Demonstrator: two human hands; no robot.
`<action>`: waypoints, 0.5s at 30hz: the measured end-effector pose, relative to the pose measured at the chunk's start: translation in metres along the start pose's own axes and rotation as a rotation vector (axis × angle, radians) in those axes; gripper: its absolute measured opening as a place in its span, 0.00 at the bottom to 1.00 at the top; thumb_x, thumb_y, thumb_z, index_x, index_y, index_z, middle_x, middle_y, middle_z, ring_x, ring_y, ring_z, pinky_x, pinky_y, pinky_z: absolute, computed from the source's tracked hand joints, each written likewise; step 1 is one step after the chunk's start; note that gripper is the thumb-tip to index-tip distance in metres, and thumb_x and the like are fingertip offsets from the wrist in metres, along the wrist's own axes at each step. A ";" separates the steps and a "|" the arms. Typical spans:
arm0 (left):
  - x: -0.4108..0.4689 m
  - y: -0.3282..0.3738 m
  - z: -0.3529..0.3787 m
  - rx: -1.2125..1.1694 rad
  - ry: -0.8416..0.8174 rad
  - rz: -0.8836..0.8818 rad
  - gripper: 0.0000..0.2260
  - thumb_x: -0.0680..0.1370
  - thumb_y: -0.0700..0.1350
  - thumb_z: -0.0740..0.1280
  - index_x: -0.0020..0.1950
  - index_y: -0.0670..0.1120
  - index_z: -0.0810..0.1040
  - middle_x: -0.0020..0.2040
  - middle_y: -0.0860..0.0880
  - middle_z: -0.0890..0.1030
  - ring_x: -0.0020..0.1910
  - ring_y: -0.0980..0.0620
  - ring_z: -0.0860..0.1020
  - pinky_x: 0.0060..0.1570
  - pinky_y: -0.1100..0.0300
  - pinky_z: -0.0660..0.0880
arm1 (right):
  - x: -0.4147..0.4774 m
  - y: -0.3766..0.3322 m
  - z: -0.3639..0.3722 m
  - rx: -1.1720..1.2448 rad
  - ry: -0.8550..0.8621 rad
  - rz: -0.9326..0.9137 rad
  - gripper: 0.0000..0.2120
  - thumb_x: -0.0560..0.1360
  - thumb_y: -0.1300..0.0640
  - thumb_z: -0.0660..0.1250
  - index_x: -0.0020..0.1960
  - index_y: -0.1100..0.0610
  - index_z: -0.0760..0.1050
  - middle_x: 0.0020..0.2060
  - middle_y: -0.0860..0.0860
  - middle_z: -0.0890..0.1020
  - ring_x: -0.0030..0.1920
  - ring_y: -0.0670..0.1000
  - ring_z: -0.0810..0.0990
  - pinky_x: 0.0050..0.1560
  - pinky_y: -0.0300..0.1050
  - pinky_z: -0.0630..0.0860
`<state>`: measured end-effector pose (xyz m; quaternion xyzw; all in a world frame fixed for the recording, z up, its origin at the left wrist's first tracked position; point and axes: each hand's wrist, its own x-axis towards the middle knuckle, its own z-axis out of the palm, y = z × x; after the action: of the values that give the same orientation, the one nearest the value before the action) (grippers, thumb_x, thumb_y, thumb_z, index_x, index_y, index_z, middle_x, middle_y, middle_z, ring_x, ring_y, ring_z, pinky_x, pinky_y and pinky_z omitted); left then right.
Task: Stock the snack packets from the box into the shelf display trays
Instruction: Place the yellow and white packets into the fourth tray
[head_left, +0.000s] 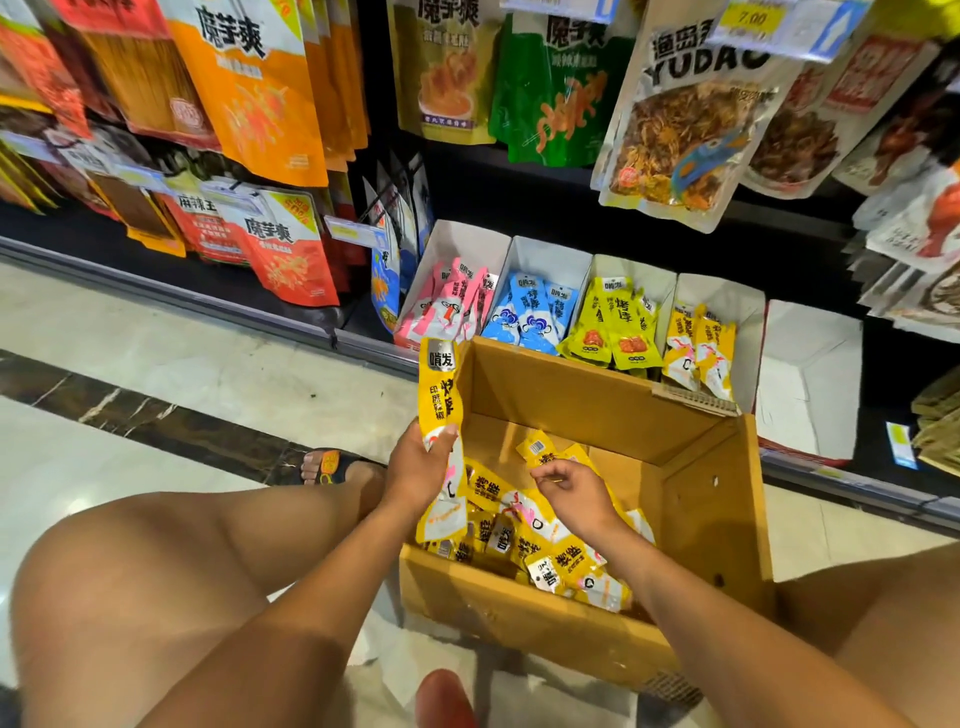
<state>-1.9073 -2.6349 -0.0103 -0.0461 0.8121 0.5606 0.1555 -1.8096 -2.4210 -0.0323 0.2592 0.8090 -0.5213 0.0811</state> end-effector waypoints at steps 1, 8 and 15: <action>0.002 -0.003 -0.004 0.024 0.022 0.001 0.08 0.83 0.54 0.66 0.58 0.54 0.80 0.50 0.53 0.85 0.51 0.51 0.83 0.53 0.52 0.79 | 0.004 0.009 0.001 -0.033 -0.005 0.025 0.09 0.78 0.61 0.68 0.46 0.48 0.82 0.49 0.45 0.85 0.51 0.47 0.83 0.49 0.36 0.76; 0.014 -0.029 -0.017 0.210 0.142 0.106 0.12 0.83 0.58 0.65 0.57 0.51 0.79 0.49 0.51 0.82 0.50 0.49 0.81 0.48 0.52 0.76 | 0.022 0.063 0.007 -0.190 -0.086 0.163 0.09 0.78 0.60 0.68 0.42 0.48 0.79 0.51 0.49 0.84 0.55 0.50 0.81 0.52 0.40 0.76; 0.022 -0.033 -0.010 0.196 0.155 0.080 0.13 0.82 0.57 0.65 0.61 0.49 0.78 0.52 0.53 0.83 0.53 0.50 0.82 0.50 0.56 0.75 | 0.039 0.100 0.020 -0.424 -0.227 0.199 0.09 0.77 0.61 0.67 0.56 0.53 0.81 0.60 0.52 0.83 0.60 0.52 0.81 0.56 0.38 0.73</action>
<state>-1.9217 -2.6545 -0.0430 -0.0414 0.8737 0.4790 0.0735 -1.7955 -2.3938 -0.1370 0.2548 0.8564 -0.3551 0.2749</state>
